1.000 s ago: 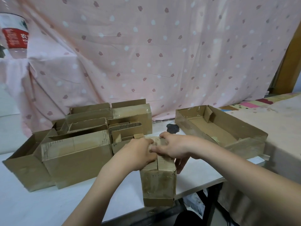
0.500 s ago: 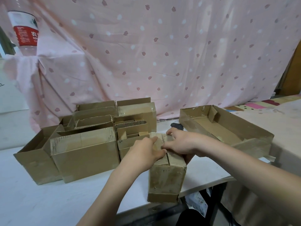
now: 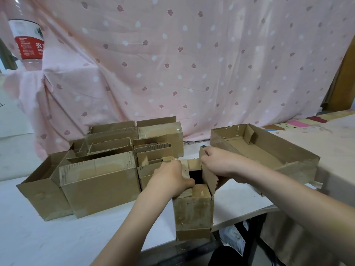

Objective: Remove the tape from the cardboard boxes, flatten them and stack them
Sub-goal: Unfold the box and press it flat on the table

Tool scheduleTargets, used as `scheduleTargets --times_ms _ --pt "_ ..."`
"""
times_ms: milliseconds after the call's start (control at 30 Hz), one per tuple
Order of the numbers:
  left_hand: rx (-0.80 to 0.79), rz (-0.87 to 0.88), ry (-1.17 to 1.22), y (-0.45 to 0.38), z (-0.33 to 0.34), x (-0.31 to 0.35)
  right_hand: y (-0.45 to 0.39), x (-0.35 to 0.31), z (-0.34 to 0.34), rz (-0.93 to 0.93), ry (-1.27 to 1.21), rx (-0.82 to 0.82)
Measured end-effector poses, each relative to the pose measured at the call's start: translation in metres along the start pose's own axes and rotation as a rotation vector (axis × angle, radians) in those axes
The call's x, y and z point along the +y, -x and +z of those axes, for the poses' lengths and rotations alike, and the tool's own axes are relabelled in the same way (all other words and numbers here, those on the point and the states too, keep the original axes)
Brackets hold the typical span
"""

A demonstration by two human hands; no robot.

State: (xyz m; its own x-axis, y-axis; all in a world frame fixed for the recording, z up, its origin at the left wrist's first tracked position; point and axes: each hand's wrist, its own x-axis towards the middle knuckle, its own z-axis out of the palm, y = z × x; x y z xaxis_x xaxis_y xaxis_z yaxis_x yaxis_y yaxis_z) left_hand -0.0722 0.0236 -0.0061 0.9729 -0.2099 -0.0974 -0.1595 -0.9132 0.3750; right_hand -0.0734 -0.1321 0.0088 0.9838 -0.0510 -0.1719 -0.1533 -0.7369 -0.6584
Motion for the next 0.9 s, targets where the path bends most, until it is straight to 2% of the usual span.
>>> scheduleTargets --times_ms 133,333,467,633,800,900 --pt "0.021 0.003 0.046 0.007 -0.005 0.002 0.006 0.006 0.001 0.021 -0.183 -0.065" --pt "0.082 0.063 0.335 0.004 -0.012 -0.020 0.008 0.013 -0.005 0.021 -0.177 -0.041" --pt "0.101 0.025 0.399 0.002 -0.013 -0.043 0.006 0.017 -0.006 0.049 -0.218 -0.052" --pt "0.123 0.026 0.360 -0.001 -0.007 -0.050 0.007 0.015 -0.009 0.026 -0.151 -0.034" --pt "0.270 0.055 0.182 0.000 -0.012 -0.039 0.009 0.005 -0.012 0.012 0.125 0.012" --pt "0.254 0.081 -0.012 0.002 -0.013 -0.027 0.014 -0.006 -0.013 -0.017 0.297 0.024"
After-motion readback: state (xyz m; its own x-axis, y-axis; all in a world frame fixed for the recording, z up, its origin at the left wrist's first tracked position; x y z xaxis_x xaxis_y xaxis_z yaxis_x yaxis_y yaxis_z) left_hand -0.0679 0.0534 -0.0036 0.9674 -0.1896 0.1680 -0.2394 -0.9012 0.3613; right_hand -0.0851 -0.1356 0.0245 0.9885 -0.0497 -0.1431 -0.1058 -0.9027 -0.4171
